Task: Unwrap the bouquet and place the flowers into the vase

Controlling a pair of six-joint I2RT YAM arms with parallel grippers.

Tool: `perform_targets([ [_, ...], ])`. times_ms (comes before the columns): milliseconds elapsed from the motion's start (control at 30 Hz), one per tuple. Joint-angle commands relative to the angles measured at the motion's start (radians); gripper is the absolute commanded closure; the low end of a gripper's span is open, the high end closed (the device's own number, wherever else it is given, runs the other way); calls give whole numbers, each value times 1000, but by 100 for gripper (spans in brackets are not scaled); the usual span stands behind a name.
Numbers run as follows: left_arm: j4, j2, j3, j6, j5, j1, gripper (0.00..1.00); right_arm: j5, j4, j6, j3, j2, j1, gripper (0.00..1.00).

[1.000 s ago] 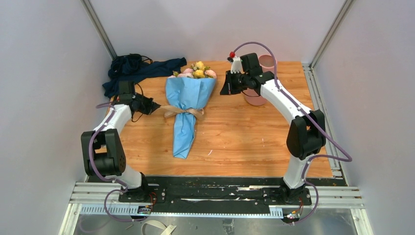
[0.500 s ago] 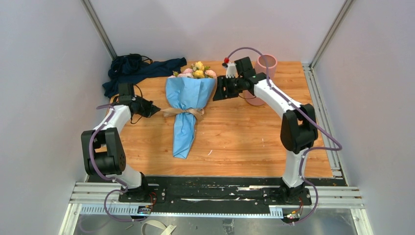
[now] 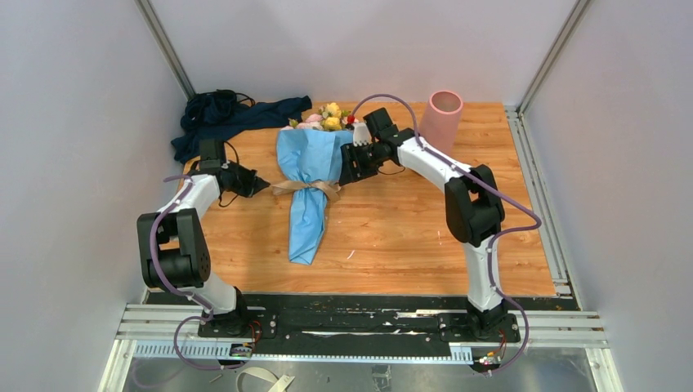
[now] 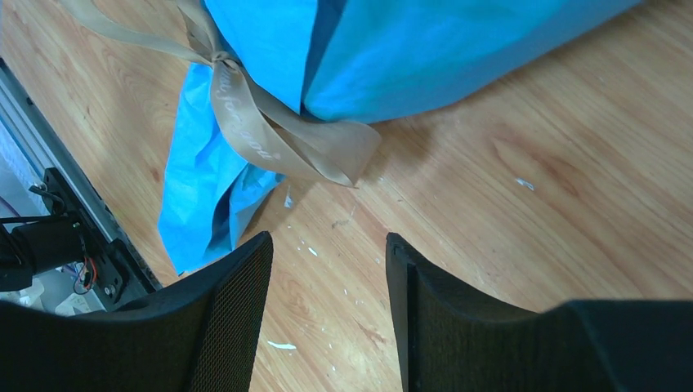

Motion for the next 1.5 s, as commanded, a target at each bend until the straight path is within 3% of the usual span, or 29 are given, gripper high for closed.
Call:
perform_targets([
  [0,-9,12,2,7,18,6,100,-26,-42,-22,60,54,14,44],
  [200,-15,26,-9,6,18,6,100,-35,-42,-53,19,48,45,45],
  [667,-67,29,21,61,16,6,100,-77,51,-80,-5,142,86,35],
  [1133,-125,39,57,119,13,6,100,-33,109,-87,32,202,89,35],
  [1333,-141,50,78,137,19,6,100,-49,147,-60,18,210,89,41],
  [1467,-141,51,77,143,19,7,100,-55,152,-51,9,206,90,60],
])
